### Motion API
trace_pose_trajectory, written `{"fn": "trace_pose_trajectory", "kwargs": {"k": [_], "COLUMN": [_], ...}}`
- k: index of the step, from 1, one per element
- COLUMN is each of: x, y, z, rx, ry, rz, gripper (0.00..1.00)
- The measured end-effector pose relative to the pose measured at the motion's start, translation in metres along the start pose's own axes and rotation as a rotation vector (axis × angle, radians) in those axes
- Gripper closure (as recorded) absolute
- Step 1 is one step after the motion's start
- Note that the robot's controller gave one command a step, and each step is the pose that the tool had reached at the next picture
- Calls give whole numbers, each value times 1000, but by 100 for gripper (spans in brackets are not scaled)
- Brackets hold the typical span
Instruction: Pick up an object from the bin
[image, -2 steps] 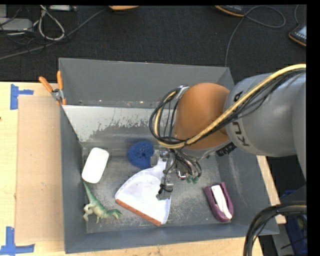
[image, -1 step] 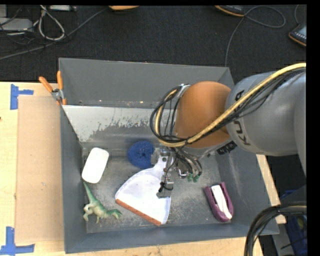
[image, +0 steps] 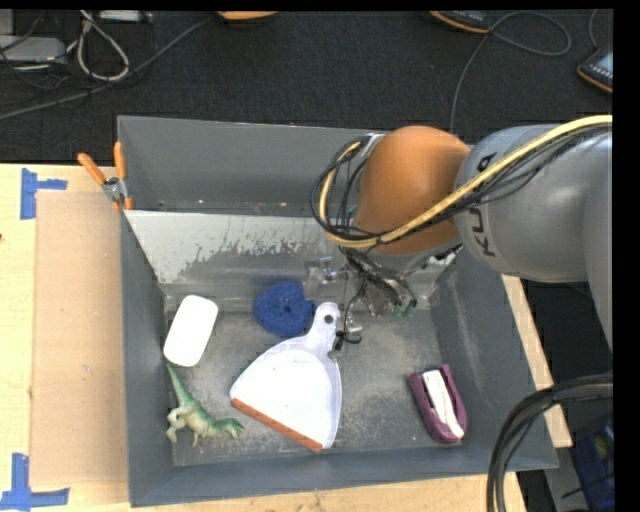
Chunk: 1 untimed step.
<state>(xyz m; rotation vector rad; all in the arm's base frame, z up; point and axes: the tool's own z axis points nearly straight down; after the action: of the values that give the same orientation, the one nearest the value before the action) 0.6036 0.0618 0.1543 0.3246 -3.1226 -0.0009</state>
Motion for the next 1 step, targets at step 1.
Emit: {"fn": "trace_pose_trajectory", "kwargs": {"k": [1], "x": [-6], "y": [-5], "z": [-4], "rx": [0], "ry": [2], "rz": [56], "gripper": [0]}}
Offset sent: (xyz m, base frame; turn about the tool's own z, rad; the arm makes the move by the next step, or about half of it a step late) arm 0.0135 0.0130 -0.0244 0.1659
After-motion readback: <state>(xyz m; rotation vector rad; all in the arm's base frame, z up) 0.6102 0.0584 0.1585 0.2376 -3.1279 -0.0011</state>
